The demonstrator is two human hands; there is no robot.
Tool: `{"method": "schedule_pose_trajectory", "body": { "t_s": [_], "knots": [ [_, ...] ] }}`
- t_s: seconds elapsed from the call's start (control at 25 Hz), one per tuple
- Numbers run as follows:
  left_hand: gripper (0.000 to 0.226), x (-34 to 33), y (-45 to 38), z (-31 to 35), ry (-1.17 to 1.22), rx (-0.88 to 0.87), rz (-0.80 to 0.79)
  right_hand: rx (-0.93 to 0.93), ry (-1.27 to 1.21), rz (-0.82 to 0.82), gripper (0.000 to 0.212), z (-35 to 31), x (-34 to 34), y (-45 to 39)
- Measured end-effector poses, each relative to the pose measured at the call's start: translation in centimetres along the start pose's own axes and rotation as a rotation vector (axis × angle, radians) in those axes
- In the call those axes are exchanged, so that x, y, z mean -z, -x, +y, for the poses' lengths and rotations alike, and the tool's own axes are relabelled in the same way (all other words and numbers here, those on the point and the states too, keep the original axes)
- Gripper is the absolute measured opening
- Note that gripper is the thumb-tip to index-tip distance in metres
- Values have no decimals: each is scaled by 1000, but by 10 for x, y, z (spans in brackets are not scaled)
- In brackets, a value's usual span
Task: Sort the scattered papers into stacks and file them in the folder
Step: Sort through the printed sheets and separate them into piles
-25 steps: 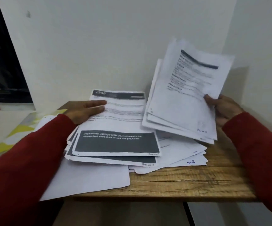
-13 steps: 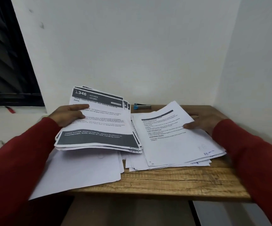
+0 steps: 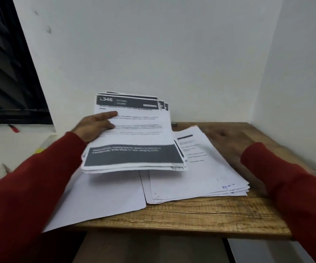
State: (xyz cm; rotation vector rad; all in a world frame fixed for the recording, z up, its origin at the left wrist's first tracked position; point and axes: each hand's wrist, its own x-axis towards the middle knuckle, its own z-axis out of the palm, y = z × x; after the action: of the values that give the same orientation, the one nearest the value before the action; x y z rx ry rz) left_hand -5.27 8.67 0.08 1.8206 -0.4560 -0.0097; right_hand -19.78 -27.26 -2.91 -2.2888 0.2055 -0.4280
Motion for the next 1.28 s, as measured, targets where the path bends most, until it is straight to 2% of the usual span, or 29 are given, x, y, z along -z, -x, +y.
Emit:
{"method": "schedule_pose_trajectory", "body": {
  "t_s": [0.08,0.16,0.24,0.32,0.44,0.52,0.64,0.76,0.84,0.92,1.0,1.16,1.28],
  "knots": [
    [46,-23,-1,5,69,-40,-41,-68,-404,-18,58,-4,5,1],
    [59,-45,3,14,162,-156,-63,-114,-738,-146,56,-15,3,5],
    [79,-64,8,28,177,-343,-94,-23,-764,-150,42,-25,-4,9],
    [98,-79,8,39,148,-457,-94,79,-779,-35,42,-36,-6,8],
    [107,-88,7,51,253,-395,9,188,-748,167,40,-49,-3,5],
    [98,-94,11,59,282,-406,67,241,-707,248,38,-60,2,4],
    [73,-94,17,77,283,-543,145,314,-698,275,39,-75,16,4],
    [56,-96,27,74,285,-549,146,307,-702,127,45,-61,18,9],
    [46,-102,35,48,166,-507,134,222,-685,45,41,-37,7,18],
    [37,-107,39,28,73,-479,80,185,-665,32,31,-27,4,24],
    [30,-104,31,27,90,-449,70,193,-663,11,28,-34,11,23],
    [33,-88,15,38,254,-404,63,227,-721,-44,30,-59,27,14],
    [36,-84,12,28,359,-356,45,283,-738,-13,32,-58,21,11]
  ]
}}
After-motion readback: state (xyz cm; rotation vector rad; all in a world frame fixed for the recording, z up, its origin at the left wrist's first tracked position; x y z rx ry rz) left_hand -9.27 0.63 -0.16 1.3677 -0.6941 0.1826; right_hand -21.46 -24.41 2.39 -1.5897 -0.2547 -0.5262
